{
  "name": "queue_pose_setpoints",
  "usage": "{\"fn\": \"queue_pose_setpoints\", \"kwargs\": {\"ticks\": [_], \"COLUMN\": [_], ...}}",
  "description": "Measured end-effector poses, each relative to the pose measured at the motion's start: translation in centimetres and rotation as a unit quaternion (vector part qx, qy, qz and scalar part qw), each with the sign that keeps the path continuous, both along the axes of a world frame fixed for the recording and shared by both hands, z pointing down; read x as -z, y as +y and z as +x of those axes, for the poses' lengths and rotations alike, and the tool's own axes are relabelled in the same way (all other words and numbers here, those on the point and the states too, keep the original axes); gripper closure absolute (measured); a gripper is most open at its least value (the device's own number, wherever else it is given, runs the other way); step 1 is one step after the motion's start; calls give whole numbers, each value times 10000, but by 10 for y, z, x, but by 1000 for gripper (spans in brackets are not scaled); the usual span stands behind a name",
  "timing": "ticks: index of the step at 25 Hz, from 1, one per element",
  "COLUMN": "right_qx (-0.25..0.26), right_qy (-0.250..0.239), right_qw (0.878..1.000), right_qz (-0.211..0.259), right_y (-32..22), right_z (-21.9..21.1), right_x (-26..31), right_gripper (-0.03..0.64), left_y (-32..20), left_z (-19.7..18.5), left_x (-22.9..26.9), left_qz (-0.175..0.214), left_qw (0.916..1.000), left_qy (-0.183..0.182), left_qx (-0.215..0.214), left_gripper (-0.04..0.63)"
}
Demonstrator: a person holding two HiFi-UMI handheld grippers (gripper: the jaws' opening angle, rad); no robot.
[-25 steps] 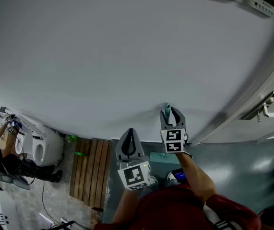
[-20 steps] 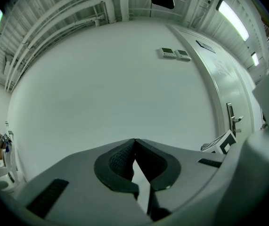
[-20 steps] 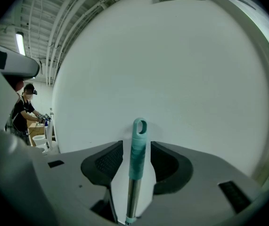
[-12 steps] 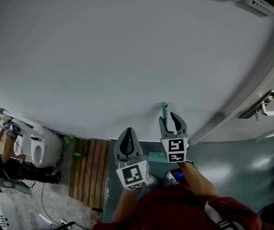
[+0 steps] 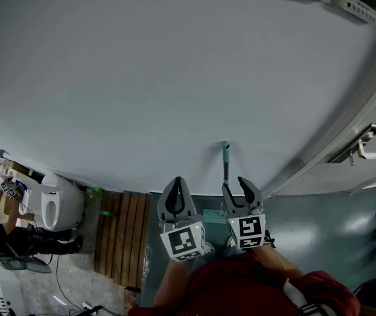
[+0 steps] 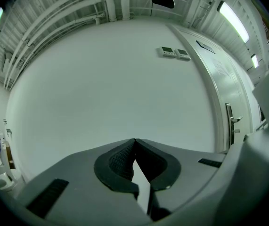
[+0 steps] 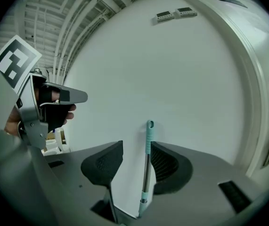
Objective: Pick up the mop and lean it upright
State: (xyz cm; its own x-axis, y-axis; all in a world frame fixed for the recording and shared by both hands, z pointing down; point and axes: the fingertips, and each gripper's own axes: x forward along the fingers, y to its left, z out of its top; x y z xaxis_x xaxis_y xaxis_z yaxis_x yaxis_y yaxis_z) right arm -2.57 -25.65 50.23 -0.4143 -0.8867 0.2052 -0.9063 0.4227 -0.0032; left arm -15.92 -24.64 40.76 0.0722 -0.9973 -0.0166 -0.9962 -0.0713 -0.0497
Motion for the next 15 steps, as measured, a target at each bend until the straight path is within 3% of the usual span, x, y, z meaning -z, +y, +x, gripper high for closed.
{"fn": "queue_pose_setpoints", "kwargs": {"ticks": [4, 9, 15], "right_qx": [-20, -49, 54], "right_qy": [15, 98, 113], "right_qw": [10000, 9998, 9998], "right_qz": [-12, 148, 134], "right_y": [0, 0, 1], "right_z": [2, 5, 2], "right_x": [1, 9, 8], "right_gripper": [433, 577, 598], "left_y": [0, 0, -1], "left_z": [3, 4, 4], "left_x": [-1, -2, -7], "left_qz": [26, 47, -15], "left_qw": [10000, 9999, 9999], "left_qy": [-39, -85, -77], "left_qx": [-47, -79, -77], "left_gripper": [582, 581, 581]}}
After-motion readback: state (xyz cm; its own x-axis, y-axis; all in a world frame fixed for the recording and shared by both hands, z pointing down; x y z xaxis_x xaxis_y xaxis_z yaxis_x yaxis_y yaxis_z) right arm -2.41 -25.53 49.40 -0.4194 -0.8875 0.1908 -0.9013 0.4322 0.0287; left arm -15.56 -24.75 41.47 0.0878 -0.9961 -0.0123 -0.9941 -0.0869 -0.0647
